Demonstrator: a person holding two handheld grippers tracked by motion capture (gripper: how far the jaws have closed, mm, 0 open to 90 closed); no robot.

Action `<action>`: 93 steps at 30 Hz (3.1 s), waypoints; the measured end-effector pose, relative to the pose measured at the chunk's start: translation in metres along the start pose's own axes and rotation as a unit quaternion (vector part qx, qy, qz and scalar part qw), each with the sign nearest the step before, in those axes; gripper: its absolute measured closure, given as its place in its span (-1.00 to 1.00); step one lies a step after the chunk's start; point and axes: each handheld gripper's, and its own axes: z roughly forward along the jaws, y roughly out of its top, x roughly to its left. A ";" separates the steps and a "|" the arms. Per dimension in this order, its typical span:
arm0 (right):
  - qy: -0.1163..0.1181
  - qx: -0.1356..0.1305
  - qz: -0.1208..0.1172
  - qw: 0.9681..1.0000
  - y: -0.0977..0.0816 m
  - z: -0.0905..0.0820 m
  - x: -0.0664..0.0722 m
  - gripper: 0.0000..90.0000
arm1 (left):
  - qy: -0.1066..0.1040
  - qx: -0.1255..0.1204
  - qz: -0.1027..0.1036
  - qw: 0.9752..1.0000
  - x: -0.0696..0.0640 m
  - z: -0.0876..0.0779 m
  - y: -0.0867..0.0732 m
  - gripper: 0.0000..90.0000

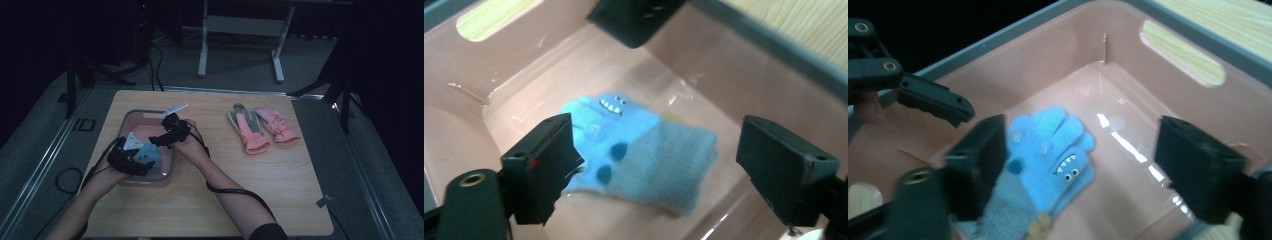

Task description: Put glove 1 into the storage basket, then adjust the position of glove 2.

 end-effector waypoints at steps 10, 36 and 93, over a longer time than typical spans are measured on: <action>0.008 -0.037 -0.023 0.999 -0.009 -0.030 -0.004 -0.64 | -0.009 -0.065 -0.008 0.998 -0.020 -0.013 0.019 -0.67; -0.006 -0.021 -0.031 0.999 -0.075 -0.111 -0.034 -0.67 | -0.084 -0.129 -0.006 0.988 -0.096 0.006 0.059 -0.67; -0.179 0.016 0.114 0.977 -0.163 -0.146 -0.217 0.45 | -0.180 -0.181 0.002 0.967 -0.195 0.075 0.006 -0.97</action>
